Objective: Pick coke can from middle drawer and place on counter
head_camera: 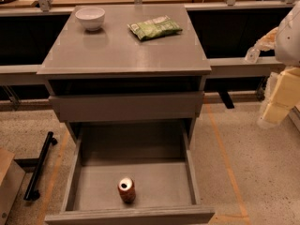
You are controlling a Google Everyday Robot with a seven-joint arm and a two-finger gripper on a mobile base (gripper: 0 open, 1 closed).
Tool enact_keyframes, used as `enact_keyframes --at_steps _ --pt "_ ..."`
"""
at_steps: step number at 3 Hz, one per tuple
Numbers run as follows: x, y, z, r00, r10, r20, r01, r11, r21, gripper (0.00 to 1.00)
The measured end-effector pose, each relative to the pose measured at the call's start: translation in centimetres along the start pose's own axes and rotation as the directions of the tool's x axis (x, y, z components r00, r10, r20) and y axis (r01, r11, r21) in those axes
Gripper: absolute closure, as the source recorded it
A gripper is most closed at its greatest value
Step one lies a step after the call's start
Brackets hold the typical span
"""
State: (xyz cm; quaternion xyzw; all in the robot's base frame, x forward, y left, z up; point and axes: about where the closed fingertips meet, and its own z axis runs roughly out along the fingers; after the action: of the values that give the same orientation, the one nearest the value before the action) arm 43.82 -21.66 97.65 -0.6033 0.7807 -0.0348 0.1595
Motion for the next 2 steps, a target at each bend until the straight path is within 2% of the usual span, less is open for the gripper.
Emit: enact_keyframes --at_steps 1,2 --pt "0.0 0.0 0.0 1.000 0.000 0.000 0.000 1.0000 0.000 0.00" --pt "-0.1 -0.2 1.5 0.999 -0.042 0.014 0.041 0.9991 0.013 0.00"
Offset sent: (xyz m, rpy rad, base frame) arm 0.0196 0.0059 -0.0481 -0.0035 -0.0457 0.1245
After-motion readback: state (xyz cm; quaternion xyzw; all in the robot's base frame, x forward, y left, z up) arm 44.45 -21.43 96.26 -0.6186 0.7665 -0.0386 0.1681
